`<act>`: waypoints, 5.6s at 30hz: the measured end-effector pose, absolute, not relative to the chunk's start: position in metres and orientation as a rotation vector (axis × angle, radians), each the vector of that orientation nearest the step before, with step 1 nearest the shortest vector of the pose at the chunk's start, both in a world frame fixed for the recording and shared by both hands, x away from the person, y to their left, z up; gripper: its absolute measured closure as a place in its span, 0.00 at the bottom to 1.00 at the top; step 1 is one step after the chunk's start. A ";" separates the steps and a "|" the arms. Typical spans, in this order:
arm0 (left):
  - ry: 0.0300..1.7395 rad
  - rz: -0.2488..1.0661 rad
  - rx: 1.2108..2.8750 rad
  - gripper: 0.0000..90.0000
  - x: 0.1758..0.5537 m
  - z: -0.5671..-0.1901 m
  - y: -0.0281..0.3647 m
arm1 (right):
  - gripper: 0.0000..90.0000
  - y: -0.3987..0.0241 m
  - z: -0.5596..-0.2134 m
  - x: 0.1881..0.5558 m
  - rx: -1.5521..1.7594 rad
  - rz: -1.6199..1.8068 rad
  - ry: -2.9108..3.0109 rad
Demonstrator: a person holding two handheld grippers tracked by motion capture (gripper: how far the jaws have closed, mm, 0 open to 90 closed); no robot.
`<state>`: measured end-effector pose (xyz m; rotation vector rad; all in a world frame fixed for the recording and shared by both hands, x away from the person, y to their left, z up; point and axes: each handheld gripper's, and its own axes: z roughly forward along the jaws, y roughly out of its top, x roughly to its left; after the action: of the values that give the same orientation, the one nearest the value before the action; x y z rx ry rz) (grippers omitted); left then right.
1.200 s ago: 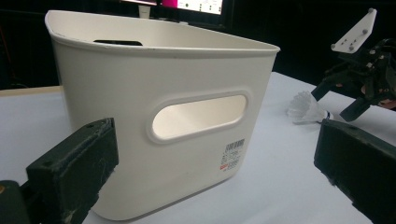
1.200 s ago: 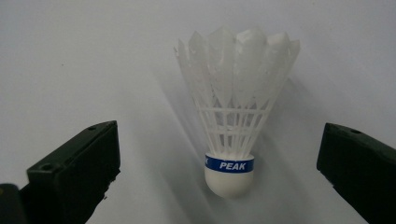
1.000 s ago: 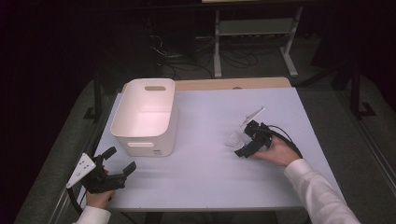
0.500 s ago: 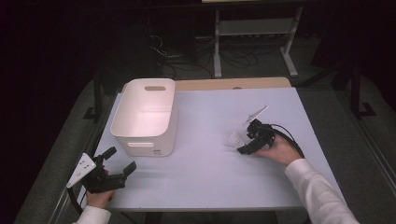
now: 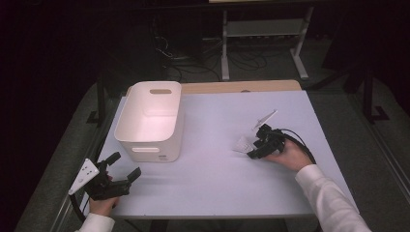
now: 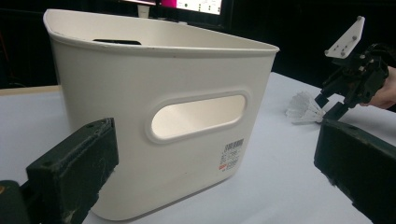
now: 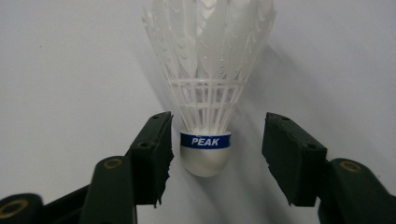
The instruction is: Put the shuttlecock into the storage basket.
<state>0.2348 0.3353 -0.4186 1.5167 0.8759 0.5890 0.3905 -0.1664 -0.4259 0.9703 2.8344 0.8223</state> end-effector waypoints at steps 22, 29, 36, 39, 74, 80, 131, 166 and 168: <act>0.875 0.587 1.519 0.00 0.235 -0.419 0.335 | 0.70 -0.165 -0.427 0.390 0.926 0.808 2.879; 0.878 0.589 1.519 0.00 0.235 -0.419 0.336 | 0.71 -0.168 -0.424 0.389 0.935 0.814 2.862; 0.878 0.590 1.516 0.00 0.235 -0.418 0.335 | 0.71 -0.171 -0.415 0.388 0.927 0.820 2.851; 0.871 0.592 1.517 0.00 0.235 -0.418 0.336 | 0.71 -0.171 -0.409 0.389 0.932 0.833 2.845; 0.874 0.587 1.512 0.00 0.234 -0.418 0.335 | 0.71 -0.139 -0.342 0.394 0.759 0.952 2.790; 0.870 0.592 1.517 0.00 0.235 -0.418 0.336 | 0.71 -0.132 -0.328 0.392 0.751 0.997 2.774; 0.875 0.590 1.505 0.00 0.234 -0.418 0.335 | 0.71 -0.080 -0.301 0.404 0.617 1.284 2.681; 0.873 0.590 1.504 0.00 0.234 -0.418 0.336 | 0.71 -0.031 -0.289 0.412 0.564 1.373 2.677; 0.872 0.590 1.506 0.00 0.234 -0.418 0.336 | 0.71 -0.029 -0.289 0.411 0.568 1.388 2.673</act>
<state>0.2342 0.3356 -0.4179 1.5056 0.8717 0.5900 0.4113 -0.0293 -0.2889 0.5683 2.6726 1.3883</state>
